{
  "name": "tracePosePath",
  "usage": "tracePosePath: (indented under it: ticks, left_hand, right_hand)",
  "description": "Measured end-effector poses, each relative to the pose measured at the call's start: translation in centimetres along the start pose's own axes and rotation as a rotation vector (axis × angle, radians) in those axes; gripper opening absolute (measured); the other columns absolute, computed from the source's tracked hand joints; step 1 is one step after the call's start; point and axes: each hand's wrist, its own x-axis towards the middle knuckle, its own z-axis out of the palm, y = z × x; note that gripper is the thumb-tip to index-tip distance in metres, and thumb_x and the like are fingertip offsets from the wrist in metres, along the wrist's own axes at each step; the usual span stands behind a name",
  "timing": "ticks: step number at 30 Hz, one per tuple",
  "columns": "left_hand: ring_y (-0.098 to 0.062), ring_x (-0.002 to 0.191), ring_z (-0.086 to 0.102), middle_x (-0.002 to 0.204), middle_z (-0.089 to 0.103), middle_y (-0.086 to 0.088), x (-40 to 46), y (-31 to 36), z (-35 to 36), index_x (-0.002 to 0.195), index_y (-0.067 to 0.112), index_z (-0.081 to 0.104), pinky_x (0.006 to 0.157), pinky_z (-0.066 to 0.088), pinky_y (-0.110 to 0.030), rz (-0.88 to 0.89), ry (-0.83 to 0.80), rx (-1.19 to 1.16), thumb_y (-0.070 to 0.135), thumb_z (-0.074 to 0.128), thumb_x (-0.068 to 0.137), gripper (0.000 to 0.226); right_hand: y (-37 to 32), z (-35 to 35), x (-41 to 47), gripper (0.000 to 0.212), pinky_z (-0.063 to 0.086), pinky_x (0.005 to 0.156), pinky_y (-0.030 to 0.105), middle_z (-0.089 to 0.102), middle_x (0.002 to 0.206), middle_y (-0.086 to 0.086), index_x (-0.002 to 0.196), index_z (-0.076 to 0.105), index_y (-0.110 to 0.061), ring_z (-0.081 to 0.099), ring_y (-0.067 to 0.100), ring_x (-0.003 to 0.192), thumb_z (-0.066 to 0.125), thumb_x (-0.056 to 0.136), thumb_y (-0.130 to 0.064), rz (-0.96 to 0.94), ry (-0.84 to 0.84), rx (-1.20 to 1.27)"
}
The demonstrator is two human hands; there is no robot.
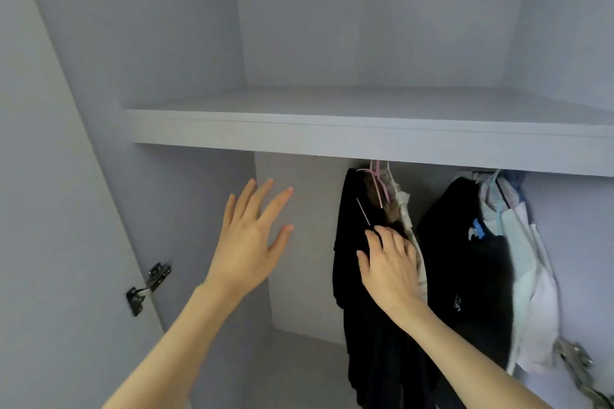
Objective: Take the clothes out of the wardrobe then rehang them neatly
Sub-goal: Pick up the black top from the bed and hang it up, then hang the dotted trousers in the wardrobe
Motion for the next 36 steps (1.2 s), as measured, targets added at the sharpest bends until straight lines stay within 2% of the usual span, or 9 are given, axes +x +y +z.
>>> tracePosePath:
  ticks: [3, 6, 8, 12, 18, 23, 28, 32, 36]
  left_hand:
    - [-0.034, 0.136, 0.030, 0.143, 0.040, -0.010, -7.4, -0.6, 0.0, 0.137, 0.025, 0.038, 0.107, 0.025, -0.050, -0.136, -0.111, 0.109, 0.043, 0.033, 0.091, 0.050]
    - [-0.035, 0.125, 0.045, 0.132, 0.051, -0.012, -14.3, -1.0, -1.6, 0.130, 0.023, 0.042, 0.100, 0.035, -0.052, -0.292, -0.182, 0.215, 0.037, 0.033, 0.087, 0.046]
    - [-0.035, 0.122, 0.049, 0.129, 0.054, -0.012, -18.6, -1.2, -3.5, 0.128, 0.020, 0.046, 0.097, 0.038, -0.054, -0.397, -0.222, 0.272, 0.035, 0.034, 0.086, 0.046]
    - [-0.034, 0.123, 0.048, 0.132, 0.053, -0.010, -27.6, -0.5, -7.7, 0.131, 0.020, 0.050, 0.097, 0.039, -0.053, -0.599, -0.268, 0.380, 0.037, 0.036, 0.088, 0.048]
    - [-0.037, 0.116, 0.054, 0.124, 0.059, -0.013, -41.8, 2.8, -14.3, 0.125, 0.019, 0.054, 0.089, 0.045, -0.055, -0.881, -0.372, 0.490, 0.027, 0.077, 0.071, 0.059]
    - [-0.033, 0.116, 0.055, 0.123, 0.060, -0.010, -53.8, 7.9, -21.7, 0.123, 0.020, 0.054, 0.088, 0.046, -0.052, -1.229, -0.337, 0.542, 0.038, 0.039, 0.083, 0.047]
    - [-0.032, 0.115, 0.055, 0.122, 0.060, -0.010, -66.0, 15.9, -29.1, 0.118, 0.016, 0.060, 0.087, 0.047, -0.051, -1.567, -0.238, 0.645, 0.037, 0.036, 0.083, 0.048]
    - [-0.033, 0.114, 0.057, 0.121, 0.061, -0.011, -74.2, 23.2, -32.9, 0.121, 0.016, 0.059, 0.086, 0.048, -0.050, -1.854, -0.157, 0.706, 0.036, 0.034, 0.084, 0.049]
    - [-0.037, 0.111, 0.057, 0.119, 0.062, -0.014, -80.4, 29.1, -36.1, 0.120, 0.016, 0.058, 0.081, 0.052, -0.051, -2.086, -0.139, 0.686, 0.034, 0.036, 0.083, 0.047]
  right_hand:
    - [-1.7, 0.1, -3.4, 0.042, 0.050, 0.088, 0.050, 0.064, 0.114, 0.013, 0.110, 0.065, -0.006, 0.062, 0.029, 0.106, 0.072, 0.075, -0.029, -0.174, -0.044, 0.039]
    - [-4.8, 0.2, -6.8, 0.047, 0.048, 0.090, 0.049, 0.064, 0.116, 0.011, 0.112, 0.064, -0.009, 0.061, 0.027, 0.108, 0.040, 0.086, -0.040, -0.295, -0.136, 0.094]
    - [-7.6, 0.2, -9.2, 0.053, 0.049, 0.088, 0.048, 0.065, 0.115, 0.010, 0.112, 0.065, -0.010, 0.062, 0.025, 0.107, 0.033, 0.085, -0.042, -0.376, -0.205, 0.157]
    - [-13.9, 0.0, -14.6, 0.052, 0.049, 0.088, 0.048, 0.065, 0.115, 0.008, 0.112, 0.065, -0.011, 0.063, 0.024, 0.107, 0.034, 0.084, -0.042, -0.581, -0.274, 0.296]
    - [-23.7, -2.4, -24.5, 0.053, 0.048, 0.088, 0.049, 0.065, 0.116, 0.010, 0.115, 0.064, -0.012, 0.062, 0.025, 0.107, 0.036, 0.082, -0.043, -0.861, -0.432, 0.508]
    - [-31.2, -6.5, -35.0, 0.055, 0.046, 0.091, 0.046, 0.065, 0.117, 0.009, 0.116, 0.064, -0.011, 0.062, 0.025, 0.108, 0.036, 0.081, -0.043, -1.099, -0.543, 0.624]
    - [-37.5, -12.5, -47.6, 0.051, 0.048, 0.089, 0.046, 0.066, 0.114, 0.008, 0.113, 0.066, -0.011, 0.063, 0.023, 0.106, 0.040, 0.081, -0.041, -1.353, -0.655, 0.737]
    - [-40.7, -17.0, -57.3, 0.045, 0.047, 0.089, 0.047, 0.066, 0.112, 0.009, 0.113, 0.065, -0.010, 0.064, 0.025, 0.105, 0.063, 0.074, -0.034, -1.538, -0.712, 0.840]
    - [-42.8, -20.4, -65.4, 0.047, 0.041, 0.096, 0.048, 0.064, 0.117, 0.010, 0.118, 0.062, -0.009, 0.061, 0.027, 0.110, 0.056, 0.079, -0.034, -1.695, -0.844, 0.868]
